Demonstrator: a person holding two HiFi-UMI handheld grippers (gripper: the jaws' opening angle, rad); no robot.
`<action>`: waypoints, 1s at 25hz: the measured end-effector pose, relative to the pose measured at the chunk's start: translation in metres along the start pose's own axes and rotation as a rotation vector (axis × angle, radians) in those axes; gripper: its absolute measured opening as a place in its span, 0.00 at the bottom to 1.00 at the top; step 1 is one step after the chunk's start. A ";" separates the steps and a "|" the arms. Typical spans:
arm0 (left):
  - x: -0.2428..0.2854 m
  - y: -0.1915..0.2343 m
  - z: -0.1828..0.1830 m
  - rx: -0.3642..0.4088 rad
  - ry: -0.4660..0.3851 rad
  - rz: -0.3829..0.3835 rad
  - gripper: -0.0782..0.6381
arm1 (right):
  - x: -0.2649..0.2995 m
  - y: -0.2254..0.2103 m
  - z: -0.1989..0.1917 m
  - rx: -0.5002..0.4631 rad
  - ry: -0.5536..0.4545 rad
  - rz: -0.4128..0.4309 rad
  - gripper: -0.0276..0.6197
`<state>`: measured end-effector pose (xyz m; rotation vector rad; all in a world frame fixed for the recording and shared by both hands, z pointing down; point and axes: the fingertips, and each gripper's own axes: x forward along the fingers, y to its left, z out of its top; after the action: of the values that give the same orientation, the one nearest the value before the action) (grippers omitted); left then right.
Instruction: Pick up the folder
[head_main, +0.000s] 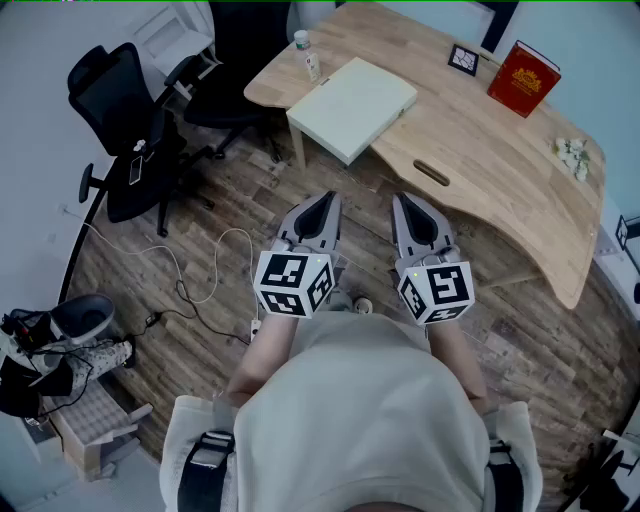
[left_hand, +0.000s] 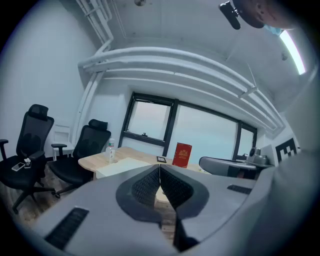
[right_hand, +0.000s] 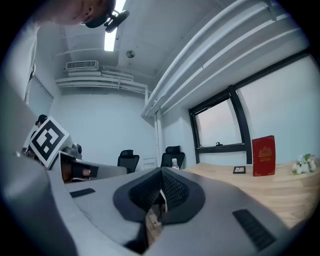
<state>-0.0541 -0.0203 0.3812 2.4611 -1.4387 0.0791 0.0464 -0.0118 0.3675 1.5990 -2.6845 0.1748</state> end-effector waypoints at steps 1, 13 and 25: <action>-0.003 -0.001 -0.002 -0.001 0.005 -0.002 0.14 | -0.003 0.001 0.000 0.000 -0.002 0.000 0.07; -0.016 -0.008 -0.009 -0.001 0.013 0.014 0.14 | -0.018 0.014 0.000 0.009 -0.013 0.047 0.07; -0.034 -0.003 -0.015 -0.045 0.011 0.049 0.14 | -0.018 0.031 -0.010 0.002 0.033 0.112 0.07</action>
<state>-0.0668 0.0139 0.3889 2.3861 -1.4799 0.0696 0.0270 0.0193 0.3731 1.4341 -2.7504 0.2039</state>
